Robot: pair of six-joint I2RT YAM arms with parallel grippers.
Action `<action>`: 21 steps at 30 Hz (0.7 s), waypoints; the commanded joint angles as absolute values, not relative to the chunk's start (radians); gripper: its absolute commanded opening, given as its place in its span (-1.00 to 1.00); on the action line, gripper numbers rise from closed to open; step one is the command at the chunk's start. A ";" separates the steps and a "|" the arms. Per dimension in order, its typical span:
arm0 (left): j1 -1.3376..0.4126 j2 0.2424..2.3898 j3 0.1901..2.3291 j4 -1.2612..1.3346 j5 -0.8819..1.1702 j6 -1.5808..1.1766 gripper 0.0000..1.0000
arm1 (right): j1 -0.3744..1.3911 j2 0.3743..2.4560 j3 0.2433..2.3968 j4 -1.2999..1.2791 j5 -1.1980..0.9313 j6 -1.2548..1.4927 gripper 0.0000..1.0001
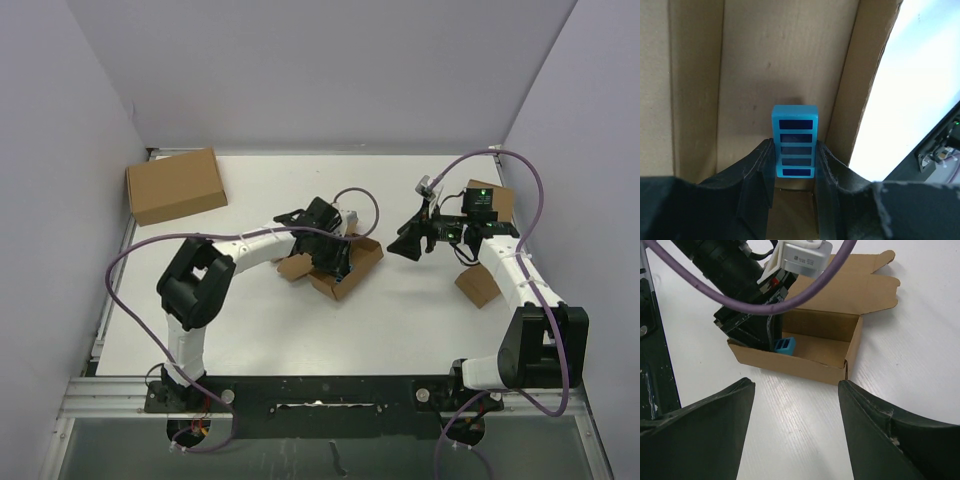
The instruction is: Fold the paper box
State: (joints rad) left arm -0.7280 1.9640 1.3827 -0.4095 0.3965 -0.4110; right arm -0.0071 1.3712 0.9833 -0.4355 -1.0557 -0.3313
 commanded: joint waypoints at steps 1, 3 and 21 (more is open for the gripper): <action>-0.770 1.971 1.460 -0.465 0.286 -0.394 -0.63 | -0.014 1.371 0.986 -0.419 -1.082 -0.333 0.36; -0.785 1.962 1.467 -0.473 0.250 -0.395 -0.54 | -0.014 1.371 0.985 -0.419 -1.083 -0.333 0.36; -0.832 1.831 1.403 -0.380 0.124 -0.469 -0.07 | -0.025 1.469 0.966 -0.330 -1.054 -0.192 0.21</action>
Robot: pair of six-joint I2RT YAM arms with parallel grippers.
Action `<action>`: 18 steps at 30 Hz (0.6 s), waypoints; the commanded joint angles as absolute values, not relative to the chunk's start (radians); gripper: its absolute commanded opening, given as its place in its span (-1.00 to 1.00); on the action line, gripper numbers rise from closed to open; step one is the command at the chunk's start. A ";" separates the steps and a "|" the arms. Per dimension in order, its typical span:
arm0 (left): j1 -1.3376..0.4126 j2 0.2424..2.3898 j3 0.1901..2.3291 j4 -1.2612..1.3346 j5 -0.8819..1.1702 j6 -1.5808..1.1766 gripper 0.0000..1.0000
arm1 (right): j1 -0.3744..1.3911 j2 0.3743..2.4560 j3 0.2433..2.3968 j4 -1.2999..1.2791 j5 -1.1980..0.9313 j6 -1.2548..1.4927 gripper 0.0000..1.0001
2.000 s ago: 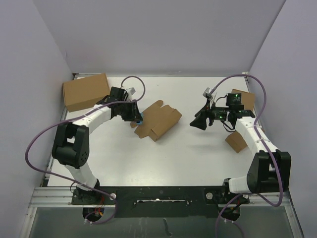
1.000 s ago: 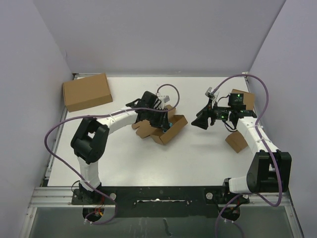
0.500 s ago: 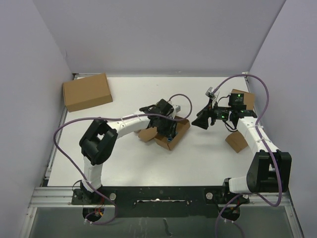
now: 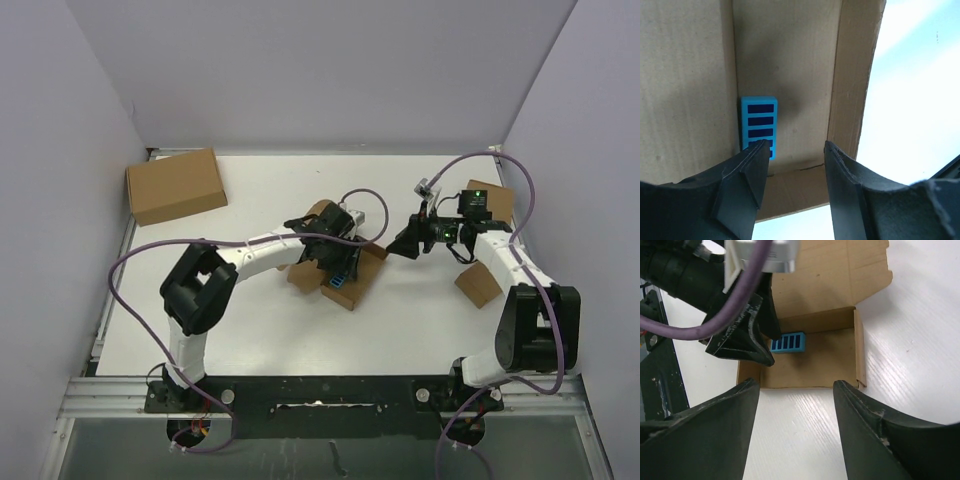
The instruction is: Fold the paper box
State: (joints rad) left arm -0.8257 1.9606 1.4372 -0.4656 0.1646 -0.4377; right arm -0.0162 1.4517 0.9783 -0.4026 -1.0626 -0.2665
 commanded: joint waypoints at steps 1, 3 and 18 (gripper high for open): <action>-0.832 1.806 1.386 -0.358 0.118 -0.473 -0.07 | -0.025 1.475 0.964 -0.322 -1.040 -0.180 0.10; -0.833 1.748 1.342 -0.312 0.095 -0.478 -0.07 | -0.021 1.489 0.965 -0.313 -1.015 -0.173 -0.03; -0.815 1.168 0.779 -0.099 -0.172 -0.543 0.20 | 0.112 1.743 1.254 -0.532 -0.731 -0.469 -0.03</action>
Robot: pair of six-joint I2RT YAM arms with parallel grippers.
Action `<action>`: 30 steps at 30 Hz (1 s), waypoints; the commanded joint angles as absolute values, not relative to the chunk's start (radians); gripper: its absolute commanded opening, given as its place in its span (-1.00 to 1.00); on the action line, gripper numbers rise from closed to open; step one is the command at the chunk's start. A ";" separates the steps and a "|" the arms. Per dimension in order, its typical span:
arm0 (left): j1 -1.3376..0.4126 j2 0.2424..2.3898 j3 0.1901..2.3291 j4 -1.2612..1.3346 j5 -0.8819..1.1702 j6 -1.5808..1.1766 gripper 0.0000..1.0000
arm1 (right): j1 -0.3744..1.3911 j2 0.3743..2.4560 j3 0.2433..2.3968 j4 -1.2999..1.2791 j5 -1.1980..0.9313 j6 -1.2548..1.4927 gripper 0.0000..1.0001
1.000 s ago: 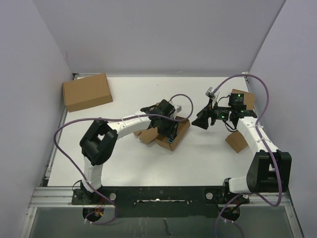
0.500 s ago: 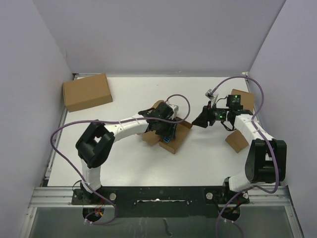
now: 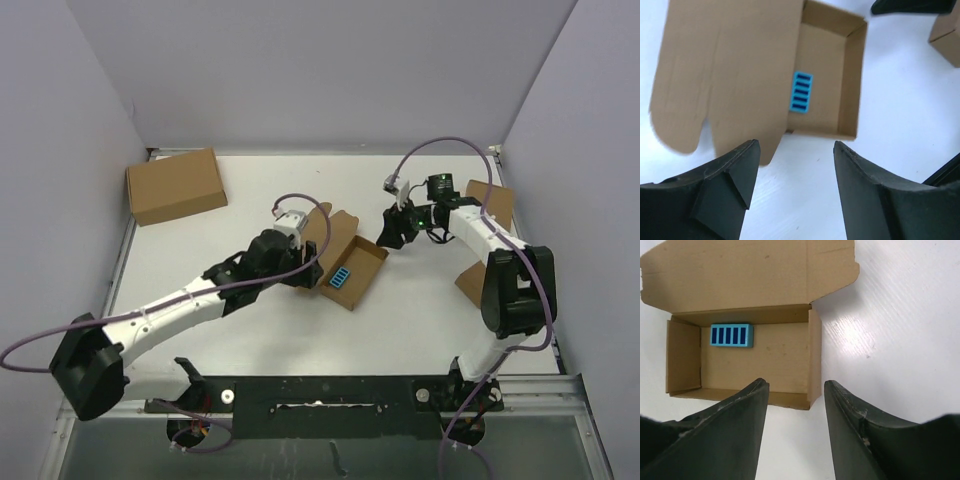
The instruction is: Fold the paper box
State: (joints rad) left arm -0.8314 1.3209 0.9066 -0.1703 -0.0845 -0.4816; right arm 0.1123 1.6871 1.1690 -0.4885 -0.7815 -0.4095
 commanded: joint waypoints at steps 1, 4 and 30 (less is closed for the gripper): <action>-0.812 1.128 0.729 -0.092 -0.186 -0.566 0.31 | 0.115 1.765 1.271 -0.543 -0.740 -0.469 -0.05; -0.798 1.006 0.598 -0.078 -0.213 -0.644 0.68 | 0.121 1.823 1.320 -0.580 -0.772 -0.484 -0.07; -0.493 1.202 0.483 0.248 0.195 -0.836 0.26 | 0.126 1.783 1.210 -0.795 -0.967 -0.589 -0.17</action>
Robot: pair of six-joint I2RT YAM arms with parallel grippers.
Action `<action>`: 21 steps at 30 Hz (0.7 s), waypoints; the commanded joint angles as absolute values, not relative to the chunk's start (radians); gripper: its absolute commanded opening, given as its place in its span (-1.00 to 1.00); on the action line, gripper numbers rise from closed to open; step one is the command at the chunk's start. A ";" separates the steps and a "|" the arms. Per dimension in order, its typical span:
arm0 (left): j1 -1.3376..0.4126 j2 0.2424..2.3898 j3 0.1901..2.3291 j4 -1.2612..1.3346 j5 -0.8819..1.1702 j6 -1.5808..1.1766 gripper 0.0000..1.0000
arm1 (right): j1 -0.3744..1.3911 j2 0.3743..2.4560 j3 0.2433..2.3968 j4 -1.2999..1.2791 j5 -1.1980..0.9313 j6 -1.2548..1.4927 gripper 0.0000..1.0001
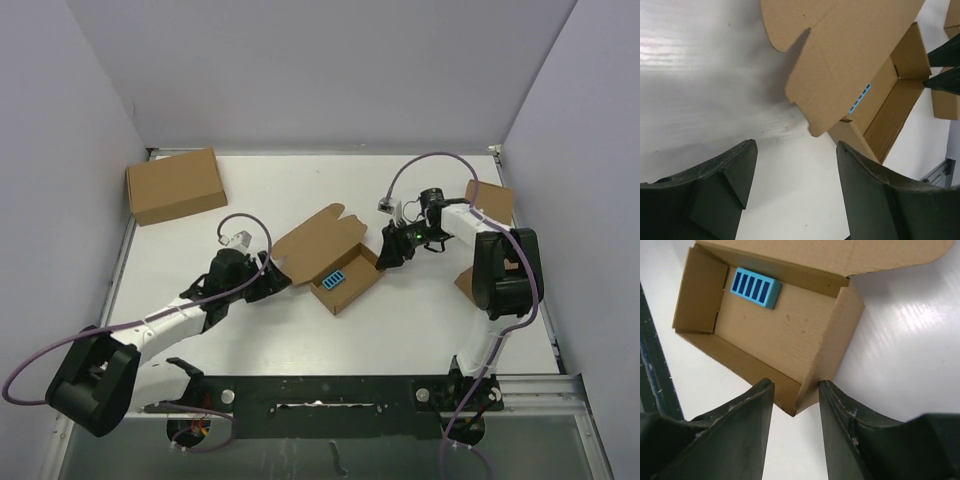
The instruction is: Fold the paper box
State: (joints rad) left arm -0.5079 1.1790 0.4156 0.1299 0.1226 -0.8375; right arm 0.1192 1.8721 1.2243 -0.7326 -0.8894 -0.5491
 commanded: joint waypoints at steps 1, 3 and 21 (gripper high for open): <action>-0.489 1.207 0.489 0.250 0.196 -0.830 0.26 | 0.130 1.774 1.202 -0.806 -0.971 -0.594 -0.16; -0.478 1.212 0.500 0.251 0.204 -0.816 0.26 | 0.139 1.751 1.185 -0.822 -0.979 -0.602 -0.16; -0.355 1.173 0.497 0.195 0.253 -0.764 0.24 | 0.141 1.597 1.134 -0.746 -0.897 -0.577 0.00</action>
